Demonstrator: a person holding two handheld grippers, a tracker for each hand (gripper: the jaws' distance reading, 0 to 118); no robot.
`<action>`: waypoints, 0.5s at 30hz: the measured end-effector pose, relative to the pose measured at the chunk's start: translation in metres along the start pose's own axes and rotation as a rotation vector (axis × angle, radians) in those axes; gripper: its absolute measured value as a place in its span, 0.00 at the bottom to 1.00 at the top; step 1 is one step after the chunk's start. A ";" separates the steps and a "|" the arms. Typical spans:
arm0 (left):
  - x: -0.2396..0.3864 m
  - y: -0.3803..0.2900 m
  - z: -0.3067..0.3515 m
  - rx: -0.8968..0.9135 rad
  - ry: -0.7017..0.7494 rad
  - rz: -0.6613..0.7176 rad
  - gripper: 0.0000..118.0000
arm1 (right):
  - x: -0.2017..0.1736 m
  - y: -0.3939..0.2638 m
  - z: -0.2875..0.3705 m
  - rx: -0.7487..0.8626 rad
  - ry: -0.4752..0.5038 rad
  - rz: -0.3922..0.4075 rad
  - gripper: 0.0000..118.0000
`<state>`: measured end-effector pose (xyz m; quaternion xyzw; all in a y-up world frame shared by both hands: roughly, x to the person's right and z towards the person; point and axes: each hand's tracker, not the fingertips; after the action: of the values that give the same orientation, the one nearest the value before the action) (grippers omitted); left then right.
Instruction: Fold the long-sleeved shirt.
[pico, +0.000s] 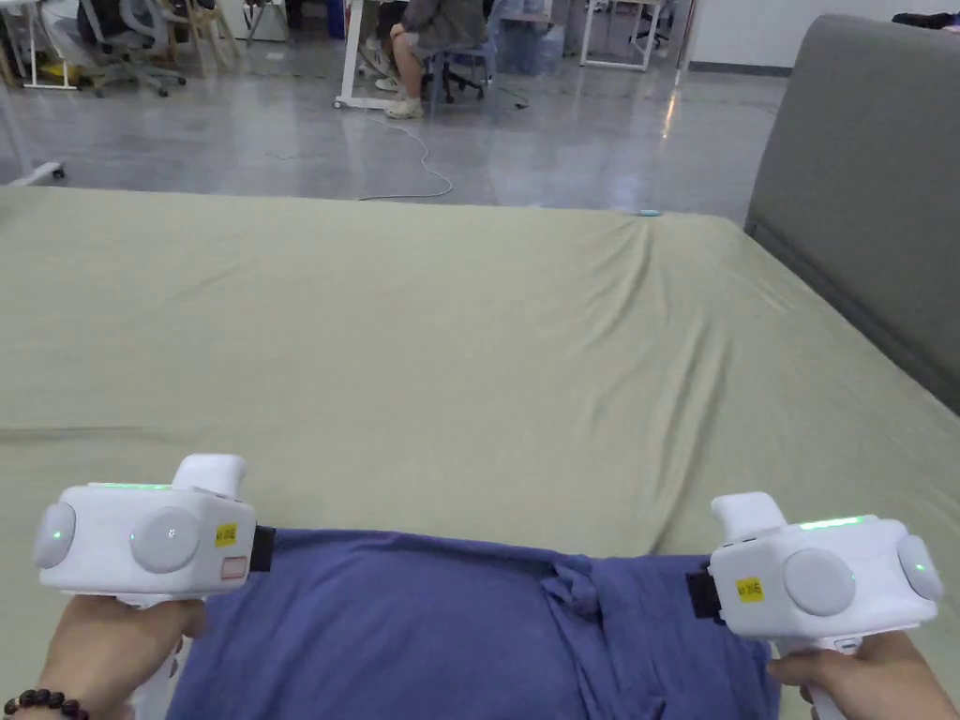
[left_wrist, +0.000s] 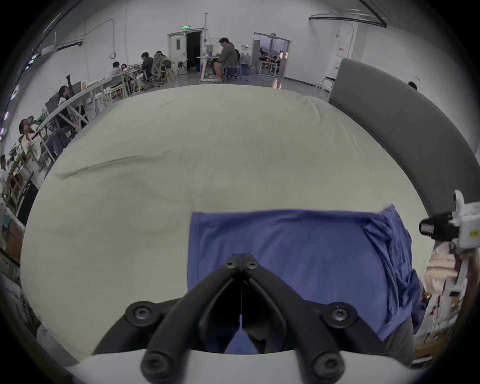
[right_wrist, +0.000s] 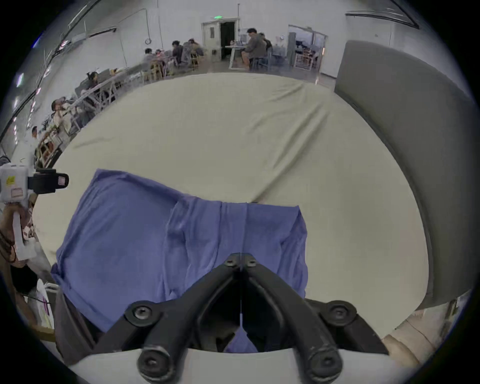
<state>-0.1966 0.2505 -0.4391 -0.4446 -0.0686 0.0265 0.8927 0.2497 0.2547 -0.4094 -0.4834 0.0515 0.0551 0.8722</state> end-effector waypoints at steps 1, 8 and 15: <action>-0.005 0.008 -0.009 -0.006 0.000 0.011 0.00 | 0.000 0.003 -0.003 -0.006 0.001 -0.003 0.00; -0.027 0.047 -0.084 -0.066 0.113 0.025 0.89 | 0.004 0.009 -0.024 -0.038 0.041 -0.022 0.00; -0.024 0.038 -0.122 -0.178 0.105 0.062 0.37 | 0.025 0.030 -0.048 -0.066 0.019 -0.059 0.00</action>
<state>-0.2021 0.1745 -0.5443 -0.5249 -0.0099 0.0246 0.8507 0.2679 0.2311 -0.4635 -0.5135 0.0438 0.0262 0.8566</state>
